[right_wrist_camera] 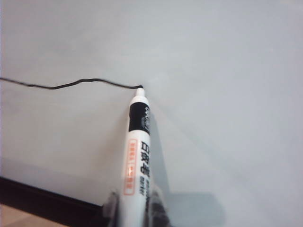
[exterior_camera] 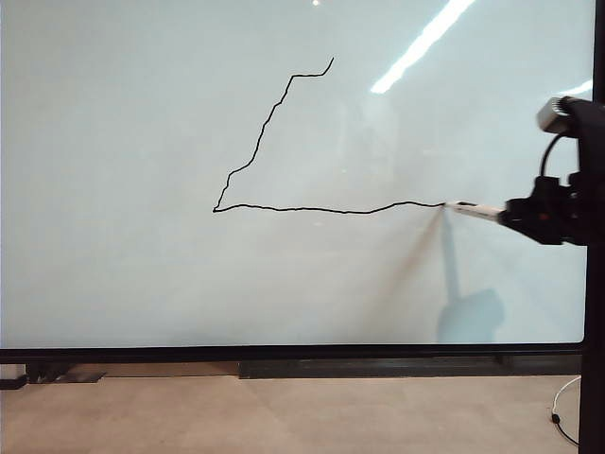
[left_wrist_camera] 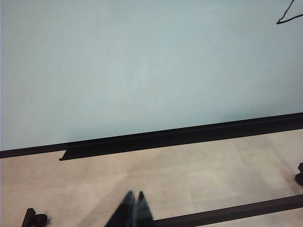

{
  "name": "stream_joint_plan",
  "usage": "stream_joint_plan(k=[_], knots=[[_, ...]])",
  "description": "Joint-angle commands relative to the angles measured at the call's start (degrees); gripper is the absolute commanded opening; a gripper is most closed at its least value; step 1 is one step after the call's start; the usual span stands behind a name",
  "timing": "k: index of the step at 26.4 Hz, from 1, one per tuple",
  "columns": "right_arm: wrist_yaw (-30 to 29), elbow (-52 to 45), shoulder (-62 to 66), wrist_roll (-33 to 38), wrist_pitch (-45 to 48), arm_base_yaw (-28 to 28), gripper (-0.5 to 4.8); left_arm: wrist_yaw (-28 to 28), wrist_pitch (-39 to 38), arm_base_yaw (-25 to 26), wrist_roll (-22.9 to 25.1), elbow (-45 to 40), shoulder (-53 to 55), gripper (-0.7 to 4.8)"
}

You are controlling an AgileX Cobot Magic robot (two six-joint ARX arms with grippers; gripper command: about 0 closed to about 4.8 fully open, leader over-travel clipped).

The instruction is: Pick up the pen on the shelf to the right of the whiteboard and draw a triangle.

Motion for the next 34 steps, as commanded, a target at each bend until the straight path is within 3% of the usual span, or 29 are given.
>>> stream_joint_plan(k=[1, 8, 12, 19, 25, 34], knots=[[0.9, -0.4, -0.8, 0.5, 1.2, -1.8, -0.05, 0.0, -0.5, 0.0, 0.0, 0.1, 0.0, -0.05], [0.0, -3.6, -3.0, 1.3, 2.3, -2.5, -0.05, 0.0, -0.5, 0.0, 0.0, 0.1, 0.0, -0.05], [1.6, -8.7, -13.9, 3.0, 2.3, 2.8, -0.05, 0.0, -0.5, 0.0, 0.0, 0.1, 0.0, -0.05], [0.9, -3.0, -20.6, 20.9, 2.3, 10.1, -0.05, 0.0, -0.5, 0.0, 0.0, 0.1, 0.0, -0.05], [3.6, 5.2, -18.8, 20.5, -0.7, 18.1, -0.05, 0.0, -0.5, 0.0, 0.0, 0.1, 0.0, -0.05], [4.1, 11.7, -11.6, 20.9, -1.9, 18.8, -0.05, 0.0, -0.5, 0.0, 0.0, 0.1, 0.0, -0.05]])
